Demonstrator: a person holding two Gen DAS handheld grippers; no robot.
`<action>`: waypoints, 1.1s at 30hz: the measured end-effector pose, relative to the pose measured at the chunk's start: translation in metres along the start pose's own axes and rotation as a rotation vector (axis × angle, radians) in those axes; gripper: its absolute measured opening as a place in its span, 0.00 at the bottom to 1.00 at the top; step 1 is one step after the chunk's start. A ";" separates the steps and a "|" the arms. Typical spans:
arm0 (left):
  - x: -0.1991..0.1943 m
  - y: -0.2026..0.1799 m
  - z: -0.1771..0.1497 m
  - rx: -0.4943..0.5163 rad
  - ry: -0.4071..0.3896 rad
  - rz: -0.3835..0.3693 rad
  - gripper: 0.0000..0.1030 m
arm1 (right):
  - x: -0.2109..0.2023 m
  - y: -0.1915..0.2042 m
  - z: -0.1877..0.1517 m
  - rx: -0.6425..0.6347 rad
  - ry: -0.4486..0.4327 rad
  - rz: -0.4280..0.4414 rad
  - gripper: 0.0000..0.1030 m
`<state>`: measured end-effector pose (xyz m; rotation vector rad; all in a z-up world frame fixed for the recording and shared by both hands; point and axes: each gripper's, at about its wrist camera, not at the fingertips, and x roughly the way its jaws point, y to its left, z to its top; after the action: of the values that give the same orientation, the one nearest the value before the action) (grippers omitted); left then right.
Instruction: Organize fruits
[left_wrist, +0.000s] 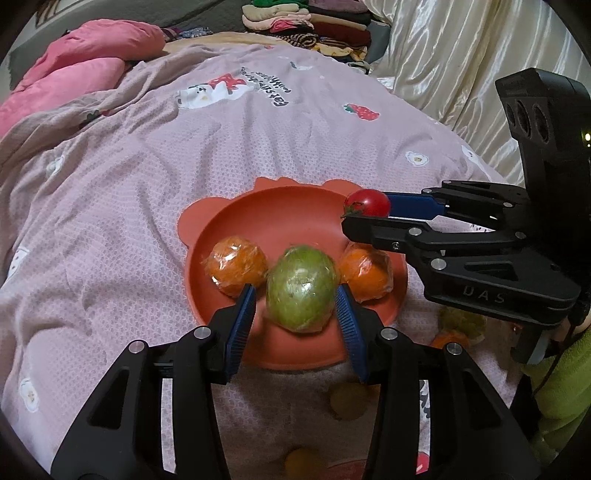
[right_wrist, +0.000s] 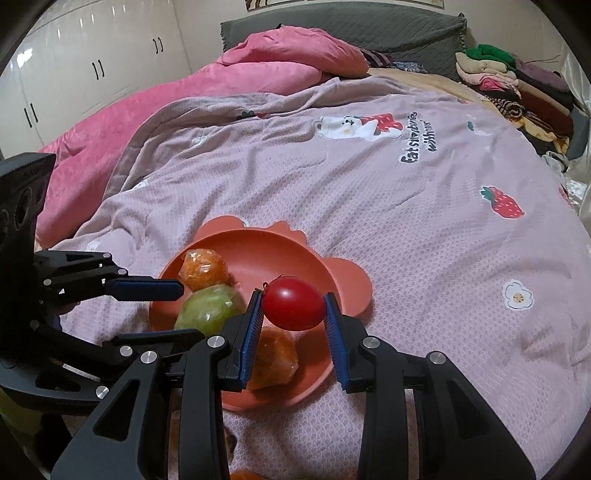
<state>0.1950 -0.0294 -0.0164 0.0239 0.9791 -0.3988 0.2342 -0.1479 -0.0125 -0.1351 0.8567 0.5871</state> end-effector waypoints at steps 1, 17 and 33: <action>0.000 0.000 0.000 -0.001 0.001 0.000 0.36 | 0.002 0.000 0.000 -0.004 0.007 -0.003 0.31; 0.001 -0.001 -0.002 -0.003 0.007 -0.004 0.36 | 0.015 0.003 0.002 -0.007 0.037 0.000 0.32; -0.003 -0.002 -0.002 -0.004 0.000 -0.003 0.37 | 0.006 0.000 0.004 0.001 0.020 -0.014 0.32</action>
<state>0.1915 -0.0297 -0.0152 0.0189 0.9803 -0.3999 0.2397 -0.1436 -0.0138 -0.1456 0.8747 0.5732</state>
